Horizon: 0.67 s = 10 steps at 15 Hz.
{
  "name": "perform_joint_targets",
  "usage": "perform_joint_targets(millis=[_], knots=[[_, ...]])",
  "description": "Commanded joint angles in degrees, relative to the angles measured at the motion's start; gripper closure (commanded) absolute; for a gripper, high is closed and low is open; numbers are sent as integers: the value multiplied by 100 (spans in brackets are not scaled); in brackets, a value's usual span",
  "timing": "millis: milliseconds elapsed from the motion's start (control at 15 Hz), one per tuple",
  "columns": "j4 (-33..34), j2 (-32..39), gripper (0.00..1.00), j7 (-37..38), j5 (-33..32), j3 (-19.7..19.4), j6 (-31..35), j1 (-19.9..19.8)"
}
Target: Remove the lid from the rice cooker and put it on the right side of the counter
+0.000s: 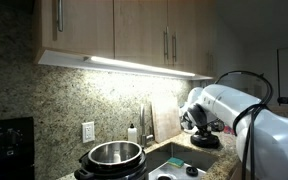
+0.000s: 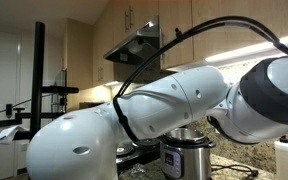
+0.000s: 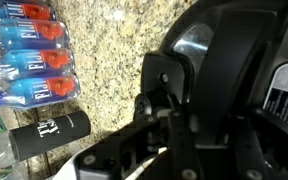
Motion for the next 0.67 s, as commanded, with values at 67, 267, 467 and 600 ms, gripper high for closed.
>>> perform_joint_targets(millis=[67,267,467,600], knots=[[427,121,99,-79,19,-26,-253,-114],[525,164,66,-104,30,-14,-333,-144],[612,193,46,-123,35,-5,-393,-171],[643,199,34,-164,31,7,-437,-184]])
